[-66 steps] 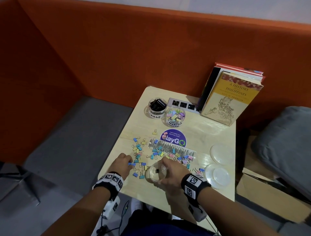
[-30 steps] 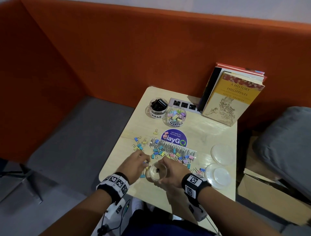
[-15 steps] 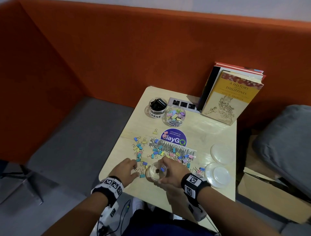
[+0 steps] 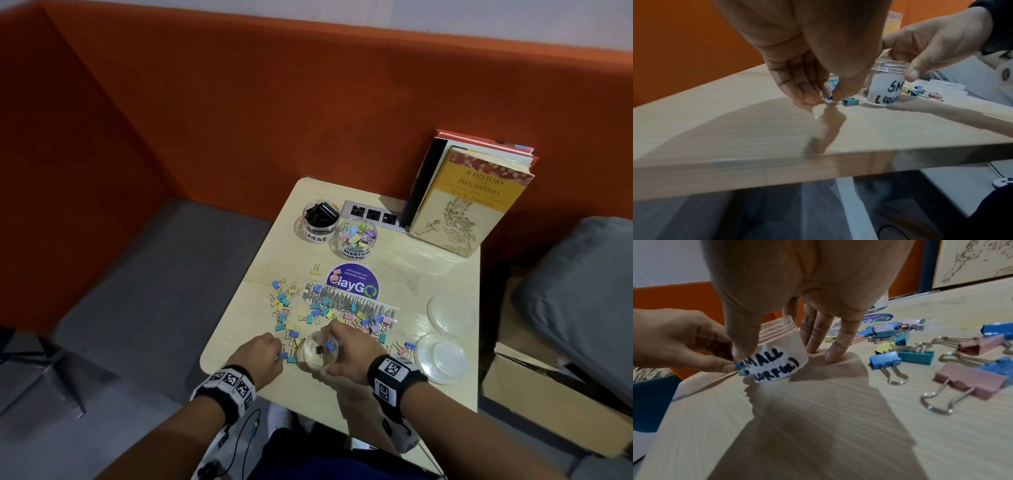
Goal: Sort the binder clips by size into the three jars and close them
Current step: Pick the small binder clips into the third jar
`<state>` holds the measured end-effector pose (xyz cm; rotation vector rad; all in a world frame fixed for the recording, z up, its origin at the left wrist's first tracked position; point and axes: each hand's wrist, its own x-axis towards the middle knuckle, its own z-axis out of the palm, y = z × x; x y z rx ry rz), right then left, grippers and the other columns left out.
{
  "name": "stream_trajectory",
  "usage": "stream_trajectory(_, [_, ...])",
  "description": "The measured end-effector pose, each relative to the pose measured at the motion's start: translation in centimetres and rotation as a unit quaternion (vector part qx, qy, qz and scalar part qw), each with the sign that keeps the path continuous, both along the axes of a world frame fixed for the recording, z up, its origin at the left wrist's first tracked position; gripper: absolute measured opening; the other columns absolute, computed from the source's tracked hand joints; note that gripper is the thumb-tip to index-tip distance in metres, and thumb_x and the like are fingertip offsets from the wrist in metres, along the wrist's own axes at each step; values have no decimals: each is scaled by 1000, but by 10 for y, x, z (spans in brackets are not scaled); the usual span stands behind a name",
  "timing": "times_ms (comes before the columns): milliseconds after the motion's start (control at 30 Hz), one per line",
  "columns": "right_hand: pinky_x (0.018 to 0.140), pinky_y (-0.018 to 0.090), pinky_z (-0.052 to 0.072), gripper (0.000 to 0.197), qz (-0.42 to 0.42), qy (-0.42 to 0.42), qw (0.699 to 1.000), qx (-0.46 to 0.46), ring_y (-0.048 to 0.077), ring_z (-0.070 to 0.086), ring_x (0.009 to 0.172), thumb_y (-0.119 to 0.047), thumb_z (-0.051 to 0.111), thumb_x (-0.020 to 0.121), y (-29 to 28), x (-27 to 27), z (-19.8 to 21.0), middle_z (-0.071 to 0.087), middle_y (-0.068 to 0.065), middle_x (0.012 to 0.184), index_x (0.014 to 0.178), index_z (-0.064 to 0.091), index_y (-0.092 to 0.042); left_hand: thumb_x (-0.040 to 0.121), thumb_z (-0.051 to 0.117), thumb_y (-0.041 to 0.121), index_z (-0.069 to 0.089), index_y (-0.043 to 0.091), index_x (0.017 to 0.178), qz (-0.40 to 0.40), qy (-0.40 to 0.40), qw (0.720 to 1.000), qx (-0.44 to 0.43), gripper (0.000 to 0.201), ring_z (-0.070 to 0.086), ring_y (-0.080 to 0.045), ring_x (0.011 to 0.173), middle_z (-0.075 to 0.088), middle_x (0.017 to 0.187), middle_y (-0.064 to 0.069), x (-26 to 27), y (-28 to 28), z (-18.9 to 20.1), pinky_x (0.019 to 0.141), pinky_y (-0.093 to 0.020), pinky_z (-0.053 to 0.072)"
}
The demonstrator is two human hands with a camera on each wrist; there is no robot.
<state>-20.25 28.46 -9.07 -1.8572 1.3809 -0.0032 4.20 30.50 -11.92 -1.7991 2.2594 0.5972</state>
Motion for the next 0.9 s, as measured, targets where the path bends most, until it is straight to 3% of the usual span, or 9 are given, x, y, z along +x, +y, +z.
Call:
stream_trajectory(367, [83,30,48,69,3,-5,1000,-9,18,58,105,-48,82,67,1,0,-2,60,-7,125,122,43,-32,92,58,29,63,16,104,42,142,988,-39,18,62,-20,92,59,104,0,-10,0,18,79,-28,49])
stream_trajectory(500, [79,27,48,65,8,-12,1000,-14,14,57,97,-55,79,66,1,1,-4,60,-10,118,115,42,-34,95,58,28,63,16,109,-8,188,981,-54,20,58,-15,90,58,106,1,-30,1,37,78,-20,42])
stream_trajectory(667, [75,26,48,61,13,-17,1000,-19,12,57,92,-58,76,68,2,0,-2,60,-11,110,114,42,-35,94,60,32,55,20,118,-64,158,985,-6,28,58,-18,97,52,117,2,-46,1,43,83,-28,46])
stream_trajectory(767, [76,27,48,63,2,-12,1000,-16,13,58,93,-59,77,65,2,1,-1,61,-11,112,113,43,-36,97,56,28,54,20,115,-24,190,981,-42,20,56,-17,94,49,116,2,-38,-2,37,81,-28,45])
stream_trajectory(900, [81,29,48,66,-8,-7,1000,-11,15,58,100,-56,78,63,3,0,-2,60,-12,118,117,43,-37,98,53,19,56,17,125,79,141,985,-56,27,53,-21,117,47,130,-3,-10,-14,18,98,-31,46])
